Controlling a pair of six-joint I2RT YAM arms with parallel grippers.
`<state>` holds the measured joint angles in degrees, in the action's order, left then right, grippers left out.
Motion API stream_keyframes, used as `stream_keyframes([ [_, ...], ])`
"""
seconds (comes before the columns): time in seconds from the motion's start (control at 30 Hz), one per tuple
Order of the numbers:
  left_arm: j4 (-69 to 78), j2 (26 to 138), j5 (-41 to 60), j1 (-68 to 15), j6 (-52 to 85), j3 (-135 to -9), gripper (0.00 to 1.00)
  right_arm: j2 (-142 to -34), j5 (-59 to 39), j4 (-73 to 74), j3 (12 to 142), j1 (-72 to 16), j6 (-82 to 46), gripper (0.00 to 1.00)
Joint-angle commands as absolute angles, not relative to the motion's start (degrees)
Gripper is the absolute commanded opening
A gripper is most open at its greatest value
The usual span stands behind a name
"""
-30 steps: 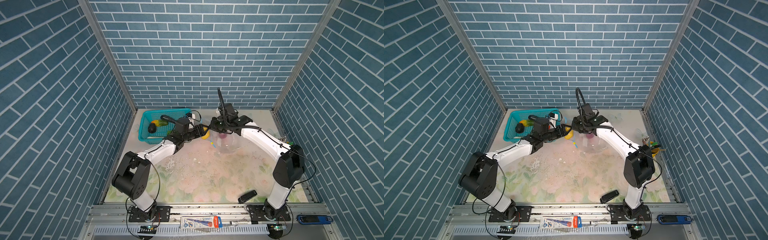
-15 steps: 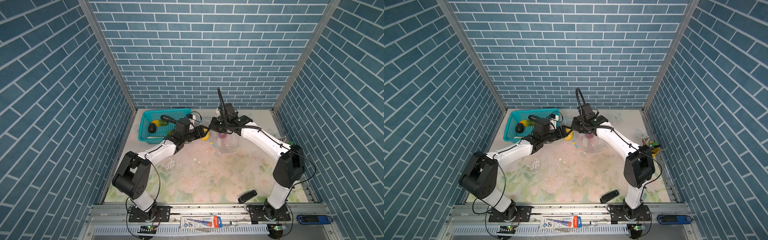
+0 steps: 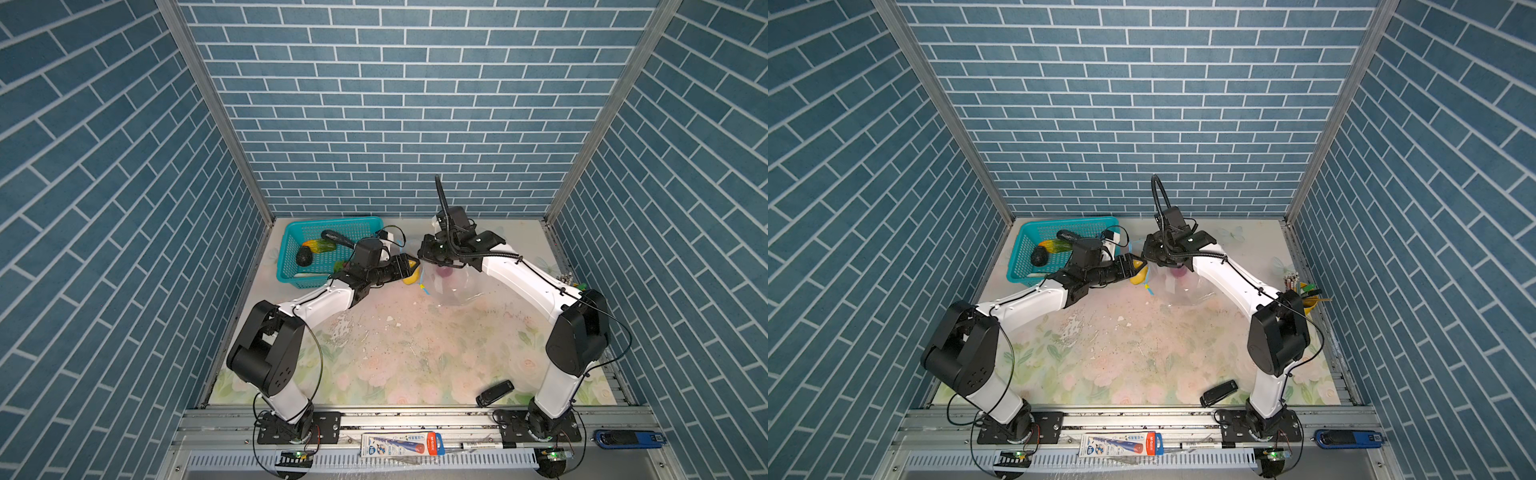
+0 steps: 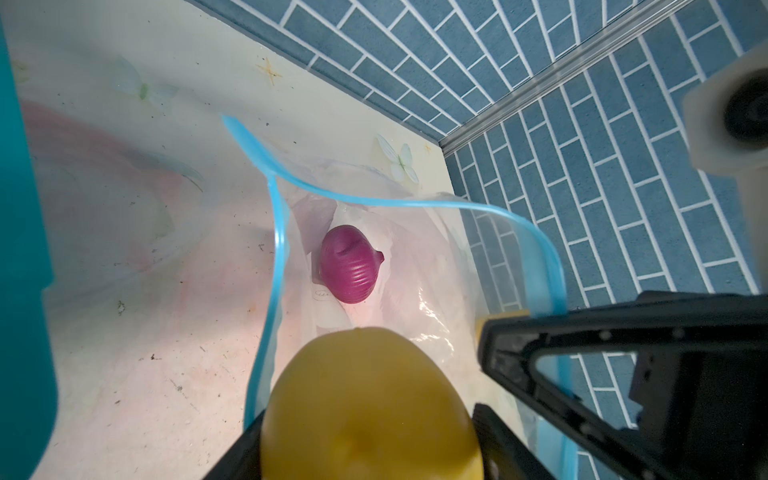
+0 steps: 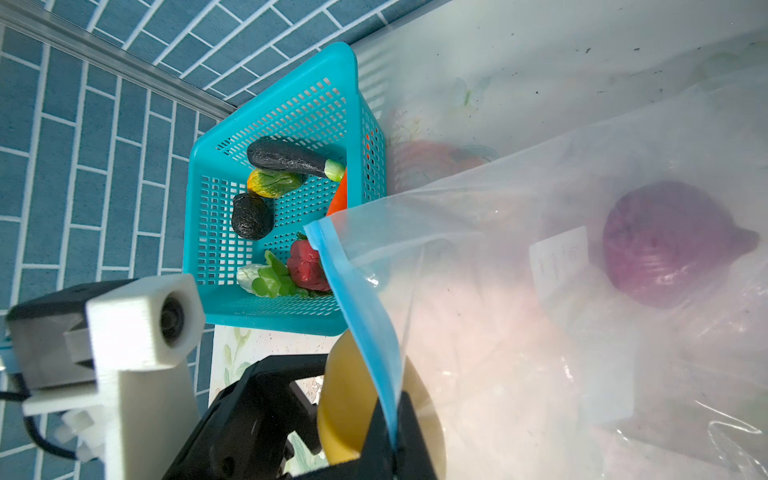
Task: Place the food in the zip-top bag and seal the zipper
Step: 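Lower the potato into the bag held open by the right gripper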
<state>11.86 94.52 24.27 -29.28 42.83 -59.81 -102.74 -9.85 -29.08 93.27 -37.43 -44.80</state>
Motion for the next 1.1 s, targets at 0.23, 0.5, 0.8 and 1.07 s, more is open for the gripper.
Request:
stream_keyframes([
  [0.23,10.7,95.58,24.76,-30.23,41.68,-62.47,0.57,-101.26,-10.38,-28.75,96.59,-37.34,-45.97,0.0],
  [0.5,10.81,95.29,23.91,-30.8,40.95,-62.12,0.67,-101.08,-10.46,-28.72,96.46,-37.36,-45.97,0.0],
  [0.8,12.0,93.45,20.95,-31.63,39.34,-60.58,0.81,-101.1,-10.48,-28.65,96.34,-37.34,-45.97,0.0],
  [1.07,11.84,93.52,21.09,-31.64,39.37,-60.48,0.84,-101.6,-10.95,-28.52,96.63,-37.35,-46.17,0.0],
])
